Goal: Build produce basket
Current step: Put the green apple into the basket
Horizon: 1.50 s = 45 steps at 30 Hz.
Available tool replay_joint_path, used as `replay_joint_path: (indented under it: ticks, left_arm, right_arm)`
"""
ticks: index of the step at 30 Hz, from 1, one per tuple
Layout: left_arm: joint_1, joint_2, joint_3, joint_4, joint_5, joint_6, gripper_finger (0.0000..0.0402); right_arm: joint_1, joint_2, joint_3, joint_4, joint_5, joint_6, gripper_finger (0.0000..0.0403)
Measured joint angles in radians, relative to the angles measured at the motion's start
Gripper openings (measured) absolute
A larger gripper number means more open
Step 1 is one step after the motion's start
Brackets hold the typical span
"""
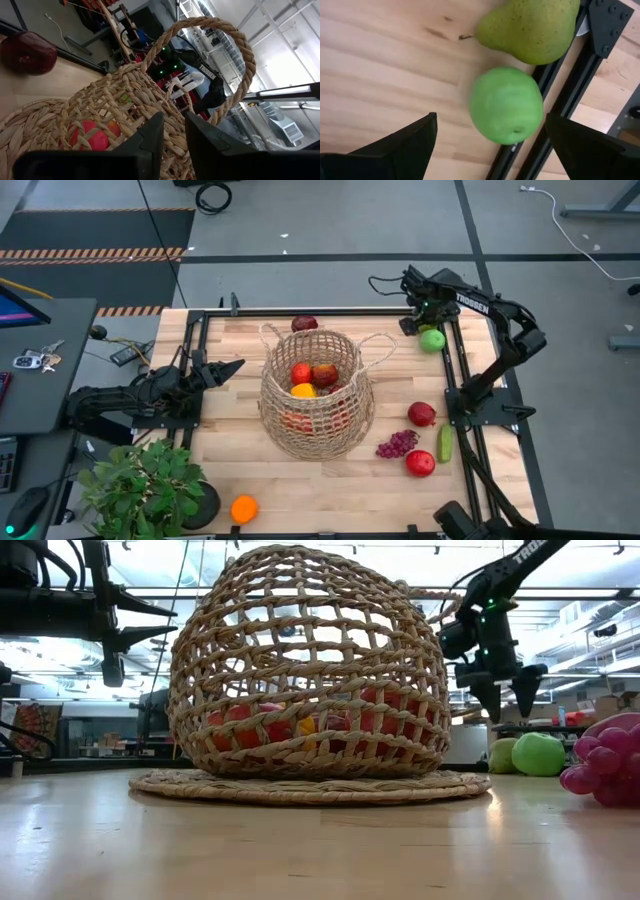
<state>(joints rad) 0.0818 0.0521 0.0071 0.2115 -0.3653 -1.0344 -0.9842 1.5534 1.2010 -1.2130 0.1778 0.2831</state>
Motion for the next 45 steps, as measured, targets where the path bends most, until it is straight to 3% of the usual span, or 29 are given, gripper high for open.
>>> replay_joint_path:
  ticks: [9,14,18,24,33,45]
  left_arm:
    - [0.000,0.000,0.000,-0.001,0.000,0.000,0.0091]
    - [0.000,0.000,0.000,-0.001,0.000,0.000,0.0091]
    - [0.000,0.000,0.000,-0.001,0.000,0.000,0.0091]
    - [0.000,0.000,0.000,-0.001,0.000,0.000,0.0089]
    - [0.000,0.000,0.000,-0.001,0.000,0.000,0.0090]
    - [0.000,0.000,0.000,-0.001,0.000,0.000,0.0085]
  right_arm:
    - [0.003,-0.001,-0.022,0.031,0.012,0.005,0.0380]
    - [0.069,-0.001,-0.021,-0.068,0.008,-0.079,0.0380]
    - [0.135,-0.001,-0.021,-0.170,0.067,-0.129,0.0379]
    - [0.158,0.006,-0.021,-0.181,0.099,-0.133,0.0379]
    - [0.165,0.207,0.011,-0.295,0.253,-0.265,0.0378]
    - [0.144,0.390,0.057,-0.298,0.305,-0.340,0.0372]
